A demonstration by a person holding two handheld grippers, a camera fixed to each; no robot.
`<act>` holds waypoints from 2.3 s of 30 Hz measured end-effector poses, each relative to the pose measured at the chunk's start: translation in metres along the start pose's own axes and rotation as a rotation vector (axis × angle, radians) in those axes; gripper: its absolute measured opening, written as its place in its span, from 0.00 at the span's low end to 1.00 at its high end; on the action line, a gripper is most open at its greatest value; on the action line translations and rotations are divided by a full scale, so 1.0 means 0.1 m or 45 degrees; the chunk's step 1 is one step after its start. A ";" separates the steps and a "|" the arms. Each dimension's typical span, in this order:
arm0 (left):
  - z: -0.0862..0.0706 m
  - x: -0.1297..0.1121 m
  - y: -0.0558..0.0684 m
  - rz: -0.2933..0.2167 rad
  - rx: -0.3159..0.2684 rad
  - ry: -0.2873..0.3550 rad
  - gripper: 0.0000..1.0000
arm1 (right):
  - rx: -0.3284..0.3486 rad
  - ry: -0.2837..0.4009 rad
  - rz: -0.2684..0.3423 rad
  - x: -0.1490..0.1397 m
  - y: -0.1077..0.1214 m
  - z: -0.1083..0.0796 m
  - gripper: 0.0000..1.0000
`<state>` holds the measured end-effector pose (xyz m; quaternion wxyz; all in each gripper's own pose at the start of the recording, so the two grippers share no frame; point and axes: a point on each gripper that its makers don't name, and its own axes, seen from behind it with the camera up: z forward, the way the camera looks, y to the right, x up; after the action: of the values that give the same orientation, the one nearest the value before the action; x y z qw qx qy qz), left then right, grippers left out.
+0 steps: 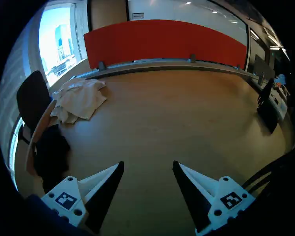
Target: Fold towel
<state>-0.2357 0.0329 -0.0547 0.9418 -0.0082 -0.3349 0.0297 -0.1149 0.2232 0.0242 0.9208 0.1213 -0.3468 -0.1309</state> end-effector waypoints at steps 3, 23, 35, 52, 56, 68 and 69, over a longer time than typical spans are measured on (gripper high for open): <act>0.00 0.02 0.02 0.006 -0.005 0.002 0.92 | -0.009 -0.015 0.015 -0.12 0.01 -0.07 0.05; 0.00 0.05 0.06 0.030 -0.022 0.006 0.92 | -0.107 -0.199 0.164 -1.30 0.16 -0.40 0.04; -0.02 0.04 -0.01 0.032 -0.011 0.003 0.92 | -0.167 -0.327 0.264 -1.90 0.26 -0.36 0.04; -0.07 0.03 -0.07 0.037 0.009 0.004 0.92 | -0.232 -0.460 0.385 -2.44 0.28 -0.15 0.04; -0.08 0.02 -0.08 0.039 0.013 0.002 0.92 | -0.249 -0.480 0.405 -2.52 0.27 -0.10 0.04; -0.09 -0.01 -0.08 0.041 0.015 -0.003 0.92 | -0.294 -0.504 0.427 -2.59 0.26 0.01 0.05; -0.09 -0.02 -0.08 0.042 0.014 -0.003 0.92 | -0.296 -0.505 0.426 -2.59 0.26 0.01 0.05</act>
<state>-0.2307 0.0248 -0.0624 0.9408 -0.0083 -0.3355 0.0470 -0.2992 0.3319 -0.1238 0.8515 -0.0722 -0.5181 -0.0371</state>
